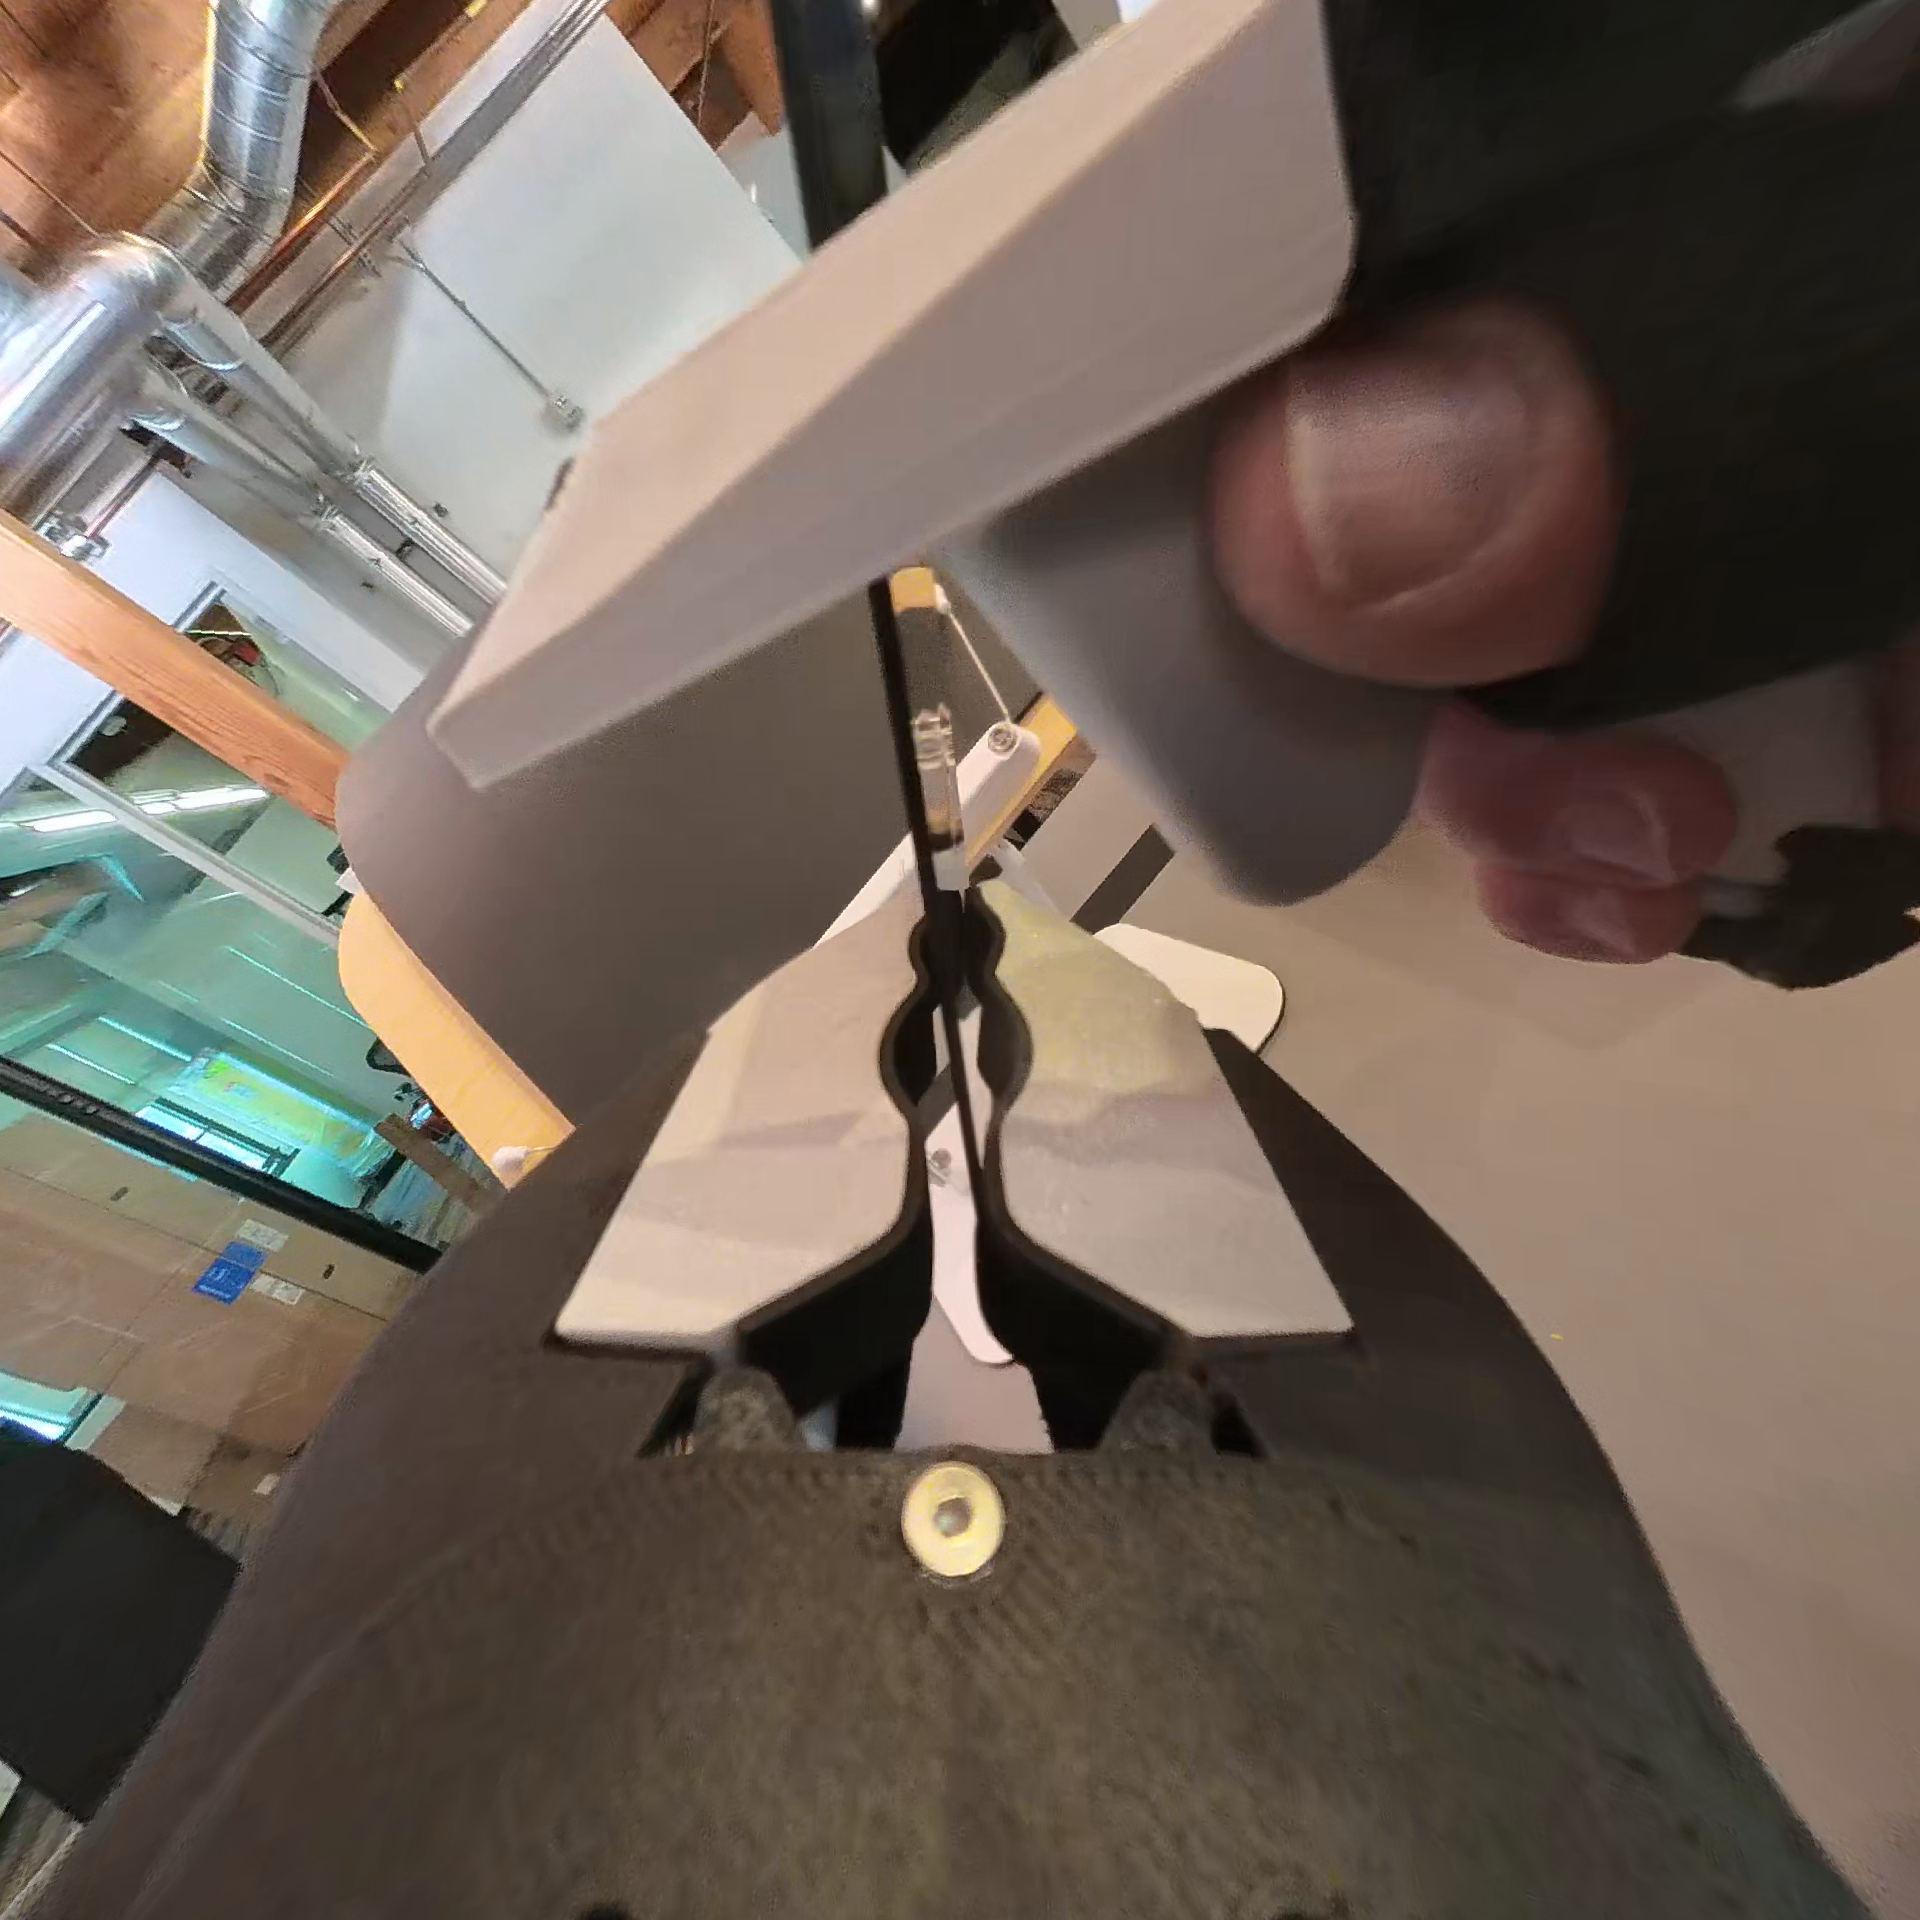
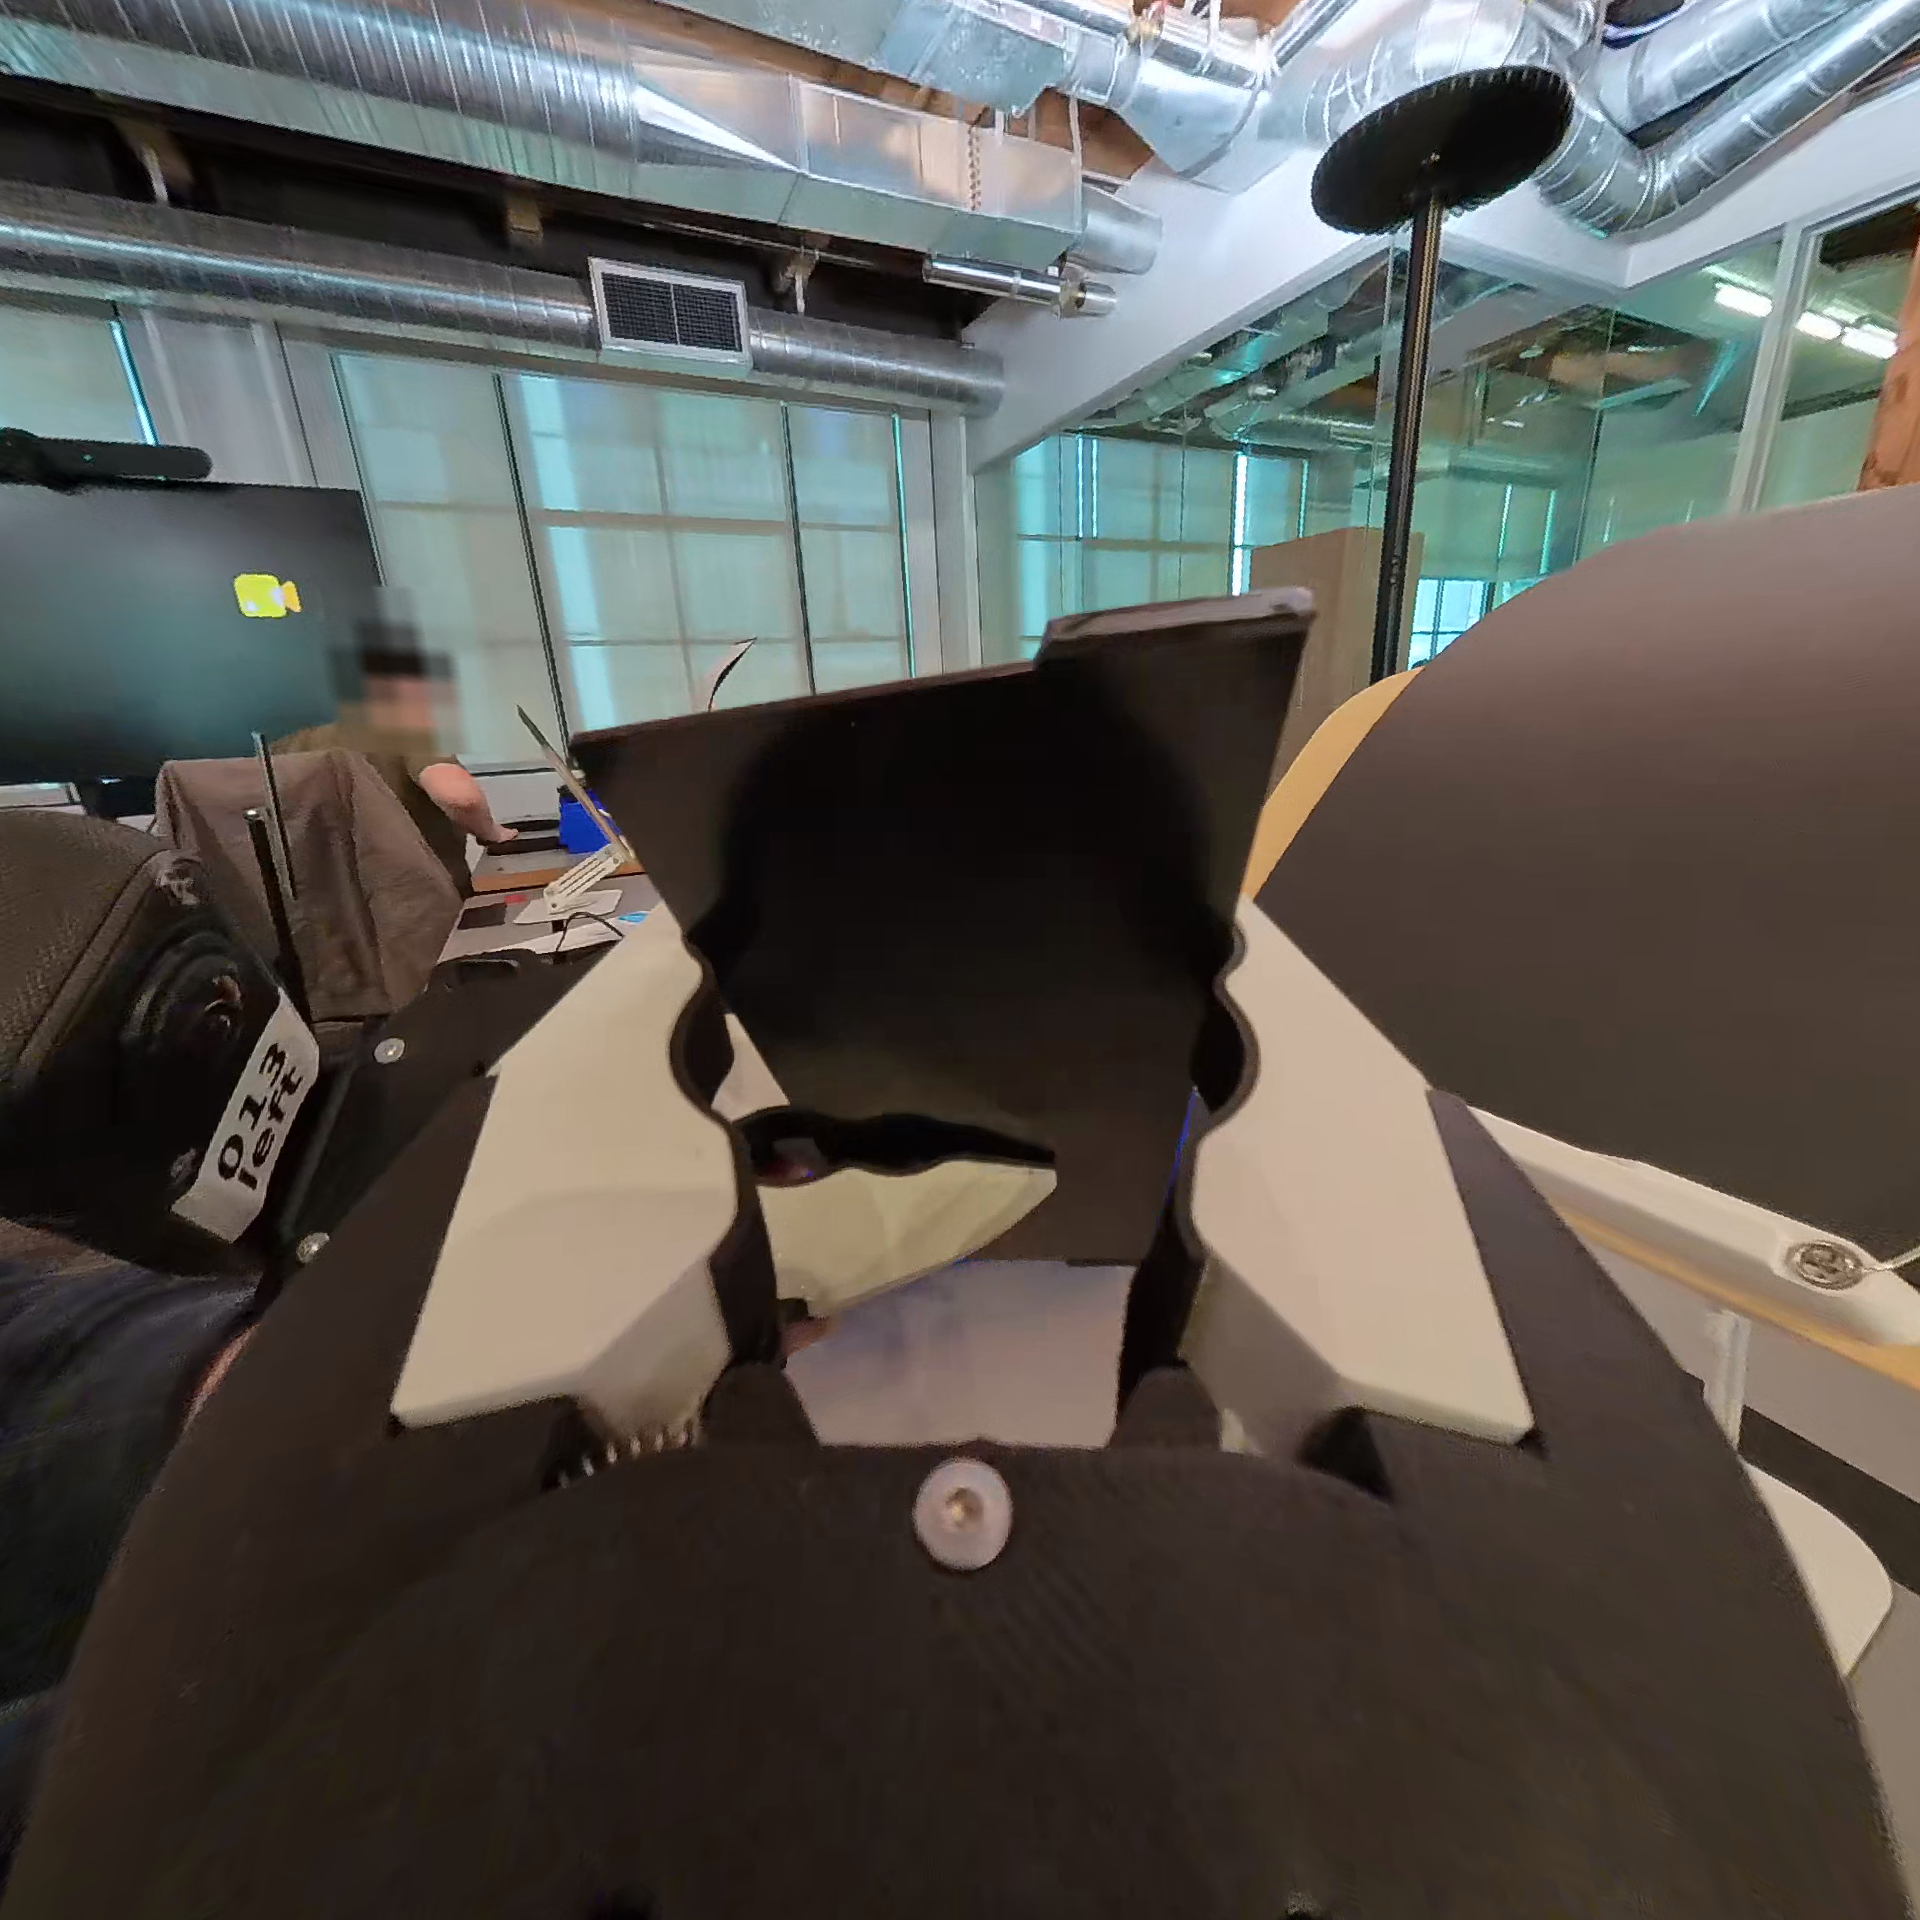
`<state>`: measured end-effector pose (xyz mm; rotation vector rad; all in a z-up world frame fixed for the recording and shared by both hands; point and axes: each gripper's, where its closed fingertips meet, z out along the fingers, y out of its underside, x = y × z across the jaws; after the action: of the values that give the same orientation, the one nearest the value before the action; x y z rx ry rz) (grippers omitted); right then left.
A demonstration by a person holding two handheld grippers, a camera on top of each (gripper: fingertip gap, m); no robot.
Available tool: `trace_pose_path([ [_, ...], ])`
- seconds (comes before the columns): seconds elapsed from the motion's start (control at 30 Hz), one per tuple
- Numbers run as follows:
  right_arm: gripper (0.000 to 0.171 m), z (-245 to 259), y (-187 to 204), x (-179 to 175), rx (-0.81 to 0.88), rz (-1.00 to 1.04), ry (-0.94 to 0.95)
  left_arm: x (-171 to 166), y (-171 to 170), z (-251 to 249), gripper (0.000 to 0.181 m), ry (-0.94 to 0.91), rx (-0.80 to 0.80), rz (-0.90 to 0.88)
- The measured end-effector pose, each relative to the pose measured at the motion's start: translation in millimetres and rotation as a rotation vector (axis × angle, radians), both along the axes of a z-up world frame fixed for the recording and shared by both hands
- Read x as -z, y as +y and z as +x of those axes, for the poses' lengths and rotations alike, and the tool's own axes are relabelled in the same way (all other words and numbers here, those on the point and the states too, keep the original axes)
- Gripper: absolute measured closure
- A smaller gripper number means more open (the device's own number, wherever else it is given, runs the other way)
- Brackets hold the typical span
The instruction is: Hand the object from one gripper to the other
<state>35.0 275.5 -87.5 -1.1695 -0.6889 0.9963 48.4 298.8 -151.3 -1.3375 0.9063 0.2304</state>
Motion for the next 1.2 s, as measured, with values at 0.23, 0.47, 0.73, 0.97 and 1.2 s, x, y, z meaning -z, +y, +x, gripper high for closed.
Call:
trace_pose_path([
  [0.23, 0.084, 3.7, -3.4, 0.1, -0.125, 0.016, 0.0, 1.7, -3.2, 2.5, 0.175, -0.006, 0.064, -0.019],
  [0.47, 0.084, 15.0, -21.8, -6.5, -0.357, 0.091, -0.022, 0.5, -29.2, 17.3, 0.121, -0.168, 0.333, -0.251],
  [0.73, 0.084, 12.0, -82.8, 3.0, -0.836, 0.181, -0.125, -2.5, -68.9, 23.6, 0.087, -0.379, 0.813, -0.638],
  [0.97, 0.084, 14.3, -117.2, 8.5, -1.092, 0.241, -0.206, 1.1, -97.9, 29.5, 0.138, -0.392, 1.085, -0.752],
  [1.2, 0.083, 22.2, -136.2, 17.1, -1.268, 0.226, -0.237, 12.5, -113.2, 37.8, 0.147, -0.376, 1.183, -0.775],
])
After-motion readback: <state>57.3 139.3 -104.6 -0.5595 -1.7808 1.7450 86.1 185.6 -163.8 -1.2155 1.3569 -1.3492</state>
